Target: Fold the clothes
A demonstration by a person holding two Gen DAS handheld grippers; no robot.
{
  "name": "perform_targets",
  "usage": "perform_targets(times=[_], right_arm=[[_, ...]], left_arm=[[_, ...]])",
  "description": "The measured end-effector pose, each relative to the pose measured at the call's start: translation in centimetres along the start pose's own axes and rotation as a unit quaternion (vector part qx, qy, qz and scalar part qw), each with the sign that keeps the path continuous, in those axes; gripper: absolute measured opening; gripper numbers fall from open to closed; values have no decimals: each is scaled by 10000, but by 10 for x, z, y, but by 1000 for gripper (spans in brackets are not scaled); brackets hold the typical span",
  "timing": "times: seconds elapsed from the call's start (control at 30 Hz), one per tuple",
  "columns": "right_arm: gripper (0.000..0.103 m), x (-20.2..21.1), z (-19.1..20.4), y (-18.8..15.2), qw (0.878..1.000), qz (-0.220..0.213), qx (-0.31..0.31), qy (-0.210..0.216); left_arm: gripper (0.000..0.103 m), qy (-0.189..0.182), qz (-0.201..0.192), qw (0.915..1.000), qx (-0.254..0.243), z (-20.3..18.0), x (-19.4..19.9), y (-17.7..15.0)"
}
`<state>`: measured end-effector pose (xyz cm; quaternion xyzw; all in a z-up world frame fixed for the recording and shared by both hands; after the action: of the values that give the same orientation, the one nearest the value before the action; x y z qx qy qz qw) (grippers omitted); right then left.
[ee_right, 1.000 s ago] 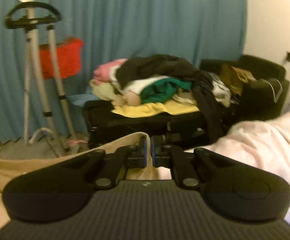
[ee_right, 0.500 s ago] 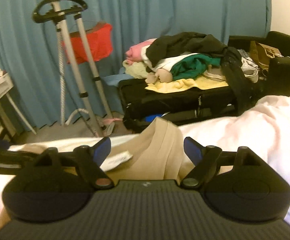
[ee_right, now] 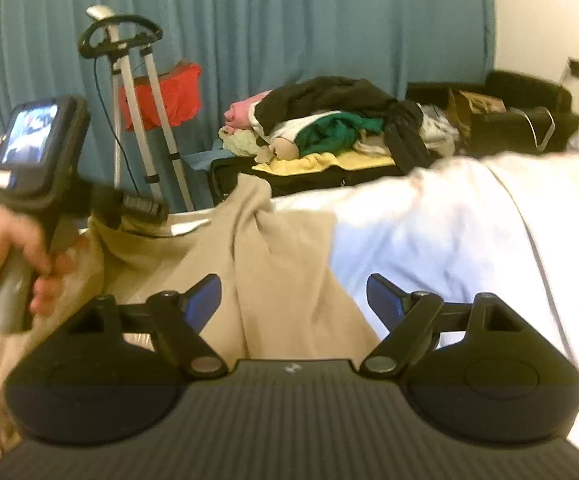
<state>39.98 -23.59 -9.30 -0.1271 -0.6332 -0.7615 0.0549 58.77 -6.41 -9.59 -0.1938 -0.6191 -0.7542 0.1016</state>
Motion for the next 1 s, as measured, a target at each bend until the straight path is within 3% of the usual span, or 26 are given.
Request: perform_targets(times=[0.17, 0.27, 0.37, 0.5, 0.67, 0.77, 0.87, 1.0], right_arm=[[81, 54, -20, -11, 9964, -145, -832, 66], [81, 82, -14, -16, 9973, -180, -677, 228], [81, 111, -5, -11, 9972, -375, -516, 384], [81, 148, 4, -1, 9946, -559, -540, 692], [81, 180, 8, 0, 9926, -667, -500, 886], [81, 188, 10, -5, 9922, -697, -377, 959], [81, 186, 10, -9, 9927, -666, -342, 950], [81, 181, 9, -15, 9931, -601, -383, 927]], left_arm=[[103, -201, -878, 9922, 867, 5, 80, 27], [103, -70, -1396, 9806, 1374, 28, 145, 17], [102, 316, -1361, 9758, 1681, 58, 201, -9], [102, 476, -1391, 9736, 1745, 82, 272, -43], [102, 438, -1259, 9769, 1672, 90, 340, -88], [102, 371, -1122, 9793, 1645, 87, 366, -107], [102, 222, -1078, 9763, 1862, 84, 387, -120], [102, 59, -1101, 9745, 1953, 70, 385, -130]])
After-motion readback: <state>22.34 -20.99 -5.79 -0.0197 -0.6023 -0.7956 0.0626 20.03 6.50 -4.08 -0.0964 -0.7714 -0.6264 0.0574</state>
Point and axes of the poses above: each gripper's, at about its wrist camera, not at the fingertips, and x roughly against the way its jaws point, z to its left, y to its top, the point moved 9 cm from there along -x, roughly the way its jaws point, and after that the axes turned 15 degrees about -z, right-handed, at the moved point
